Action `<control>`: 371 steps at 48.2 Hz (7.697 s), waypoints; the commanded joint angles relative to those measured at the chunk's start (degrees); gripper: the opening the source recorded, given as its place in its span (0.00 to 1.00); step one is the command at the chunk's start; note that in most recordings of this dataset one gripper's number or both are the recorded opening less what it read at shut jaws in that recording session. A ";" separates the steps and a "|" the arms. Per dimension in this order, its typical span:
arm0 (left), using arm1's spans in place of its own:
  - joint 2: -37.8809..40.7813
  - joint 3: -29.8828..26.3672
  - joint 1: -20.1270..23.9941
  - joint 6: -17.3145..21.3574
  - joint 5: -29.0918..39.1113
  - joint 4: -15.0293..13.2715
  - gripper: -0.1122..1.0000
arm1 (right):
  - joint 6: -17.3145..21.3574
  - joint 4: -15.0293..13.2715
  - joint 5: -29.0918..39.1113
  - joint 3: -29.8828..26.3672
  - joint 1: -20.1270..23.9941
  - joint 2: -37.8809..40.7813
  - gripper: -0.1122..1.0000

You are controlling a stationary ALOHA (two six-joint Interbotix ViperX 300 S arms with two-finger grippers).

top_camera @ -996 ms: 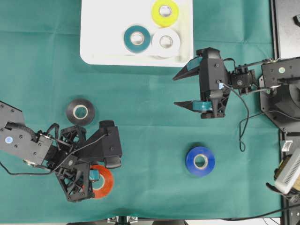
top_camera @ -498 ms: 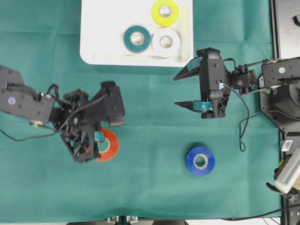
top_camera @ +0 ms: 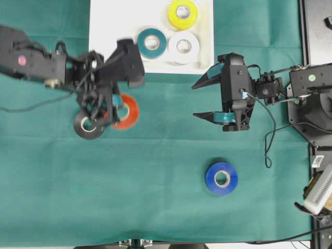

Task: Put the tape alternately from left to right into the white case.
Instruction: 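Lift the red tape and carry it into the tray's left side, then release the red tape in the tray and withdraw the left gripper, then move the right gripper down to the blue tape roll, then grasp the blue tape with the right gripper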

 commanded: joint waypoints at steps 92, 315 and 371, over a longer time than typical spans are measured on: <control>6.06 -5.80 27.69 15.03 -6.50 0.09 0.26 | 3.87 0.00 -2.72 0.26 4.48 0.88 0.84; -6.68 7.91 -5.19 13.71 -13.62 -0.18 0.80 | 16.61 -0.09 6.59 -3.52 27.86 14.68 0.51; -6.68 7.91 -6.42 13.71 -13.54 -0.18 0.80 | 16.79 -0.18 8.70 -7.91 26.46 4.75 0.33</control>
